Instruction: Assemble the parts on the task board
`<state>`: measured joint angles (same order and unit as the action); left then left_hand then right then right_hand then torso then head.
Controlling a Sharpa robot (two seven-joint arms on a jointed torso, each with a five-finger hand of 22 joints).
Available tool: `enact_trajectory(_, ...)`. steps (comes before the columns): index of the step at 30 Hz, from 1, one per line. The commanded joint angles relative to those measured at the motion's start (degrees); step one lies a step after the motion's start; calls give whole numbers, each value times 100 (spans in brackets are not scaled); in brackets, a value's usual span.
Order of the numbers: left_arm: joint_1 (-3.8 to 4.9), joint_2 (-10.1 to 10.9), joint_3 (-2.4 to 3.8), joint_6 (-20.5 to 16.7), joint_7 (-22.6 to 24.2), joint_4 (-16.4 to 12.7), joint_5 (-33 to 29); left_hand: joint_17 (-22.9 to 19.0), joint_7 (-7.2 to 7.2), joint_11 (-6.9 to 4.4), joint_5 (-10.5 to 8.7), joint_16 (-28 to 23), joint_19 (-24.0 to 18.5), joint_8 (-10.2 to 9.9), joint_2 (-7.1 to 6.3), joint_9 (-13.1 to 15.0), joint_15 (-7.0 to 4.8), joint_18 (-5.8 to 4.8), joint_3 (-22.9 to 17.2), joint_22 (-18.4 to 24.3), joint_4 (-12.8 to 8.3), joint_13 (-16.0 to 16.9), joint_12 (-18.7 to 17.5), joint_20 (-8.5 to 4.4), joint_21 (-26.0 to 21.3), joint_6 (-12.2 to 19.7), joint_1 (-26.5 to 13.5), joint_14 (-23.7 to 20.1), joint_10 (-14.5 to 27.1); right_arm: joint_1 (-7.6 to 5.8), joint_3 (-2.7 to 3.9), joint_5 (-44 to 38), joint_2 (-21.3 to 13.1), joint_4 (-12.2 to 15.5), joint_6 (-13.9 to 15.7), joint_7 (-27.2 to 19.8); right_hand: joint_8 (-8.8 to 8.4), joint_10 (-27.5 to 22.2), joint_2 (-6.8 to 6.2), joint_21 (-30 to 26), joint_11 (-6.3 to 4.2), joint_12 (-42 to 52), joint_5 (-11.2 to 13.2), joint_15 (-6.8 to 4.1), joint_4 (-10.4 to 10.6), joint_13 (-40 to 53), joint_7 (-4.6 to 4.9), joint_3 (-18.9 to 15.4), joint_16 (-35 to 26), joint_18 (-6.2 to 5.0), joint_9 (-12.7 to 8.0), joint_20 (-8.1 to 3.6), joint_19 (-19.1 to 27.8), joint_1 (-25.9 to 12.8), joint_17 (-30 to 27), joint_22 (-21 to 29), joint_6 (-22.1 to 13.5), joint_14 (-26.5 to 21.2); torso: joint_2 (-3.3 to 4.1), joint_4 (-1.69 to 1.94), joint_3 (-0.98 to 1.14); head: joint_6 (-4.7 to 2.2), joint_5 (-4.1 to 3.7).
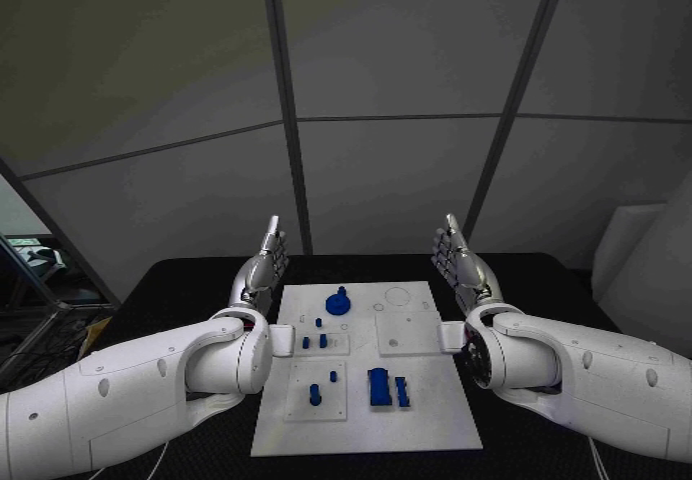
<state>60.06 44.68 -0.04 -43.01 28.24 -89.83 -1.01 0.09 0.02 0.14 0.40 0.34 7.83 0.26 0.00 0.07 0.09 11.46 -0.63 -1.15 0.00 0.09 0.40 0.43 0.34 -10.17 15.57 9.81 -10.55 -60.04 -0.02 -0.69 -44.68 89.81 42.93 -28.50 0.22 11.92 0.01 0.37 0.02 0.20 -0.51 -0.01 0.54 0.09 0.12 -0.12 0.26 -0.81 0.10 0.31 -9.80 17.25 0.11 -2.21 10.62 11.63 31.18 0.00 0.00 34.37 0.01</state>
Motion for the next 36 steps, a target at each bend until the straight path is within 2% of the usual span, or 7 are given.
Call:
enact_trajectory(1,10,1,4,-111,155,-12,101,-9,-2,-14,-40,-34,-253,-26,0,-7,-9,-343,63,115,0,-9,-40,-43,-34,329,-496,-310,333,-12,2,69,-1,15,118,-129,-22,-380,-1,-37,-2,-20,51,1,-54,-9,-12,12,-26,81,-10,-31,311,-547,-11,221,-338,-368,0,0,0,1,-1)
enact_trajectory(14,10,1,4,-111,155,-12,101,-9,-2,-14,-40,-34,-783,-26,0,-7,-9,-344,63,115,0,-9,-40,-43,-34,595,-930,-573,615,-12,2,69,-1,15,118,-129,-22,-708,-1,-37,-2,-20,51,1,-54,-9,-12,12,-26,81,-10,-31,575,-1033,-11,221,-612,-683,0,0,0,1,-1)
enact_trajectory(15,10,1,4,-111,155,-12,101,-9,-2,-14,-40,-34,-783,-26,0,-7,-9,-343,63,115,0,-9,-40,-43,-34,1017,-942,-981,639,-12,2,69,-1,15,118,-129,-22,-727,-1,-37,-2,-20,51,1,-54,-9,-12,12,-26,81,-10,-31,980,-1052,-11,221,-641,-700,0,0,0,1,-1)
enact_trajectory(18,10,1,4,-111,155,-12,101,-9,-2,-14,-40,-34,-783,-26,0,-7,-9,-342,63,115,0,-9,-40,-43,-34,1017,-1557,-981,1055,-12,2,69,-1,15,118,-129,-22,-773,-1,-37,-2,-20,51,1,-54,-9,-12,12,-26,81,-10,-31,980,-1125,-11,221,-1062,-741,0,0,0,1,-1)
enact_trajectory(21,10,1,4,-111,155,-12,101,-9,-2,-14,-40,-34,-783,-26,0,-7,-9,-342,63,115,0,-9,-40,-43,-34,1017,-1557,-981,1055,-12,2,69,-1,15,118,-129,-22,-1192,-1,-37,-2,-20,51,1,-54,-9,-12,12,-26,81,-10,-31,980,-1254,-11,221,-1062,-1163,0,0,0,1,-1)
enact_trajectory(22,10,1,4,-111,155,-12,101,-9,-2,-14,-40,-34,-783,-26,0,-7,-9,-343,63,115,0,-9,-40,-43,-34,1017,-1557,-981,1055,-12,2,69,-1,15,118,-129,-22,-1192,-1,-37,-2,-20,51,1,-54,-9,-12,12,-26,81,-10,-31,980,-1725,-11,221,-1062,-1163,0,0,0,1,-1)
enact_trajectory(36,10,1,4,-111,155,-12,101,-9,-2,-14,-40,-34,-783,-26,0,-7,-9,-342,63,115,0,-9,-40,-43,-34,1017,-1557,-981,1055,-12,2,69,-1,15,118,-129,-22,-1192,-1,-37,-2,-20,51,1,-54,-9,-12,12,-26,81,-10,-31,980,-1725,-11,221,-1062,-1163,0,0,0,1,-1)
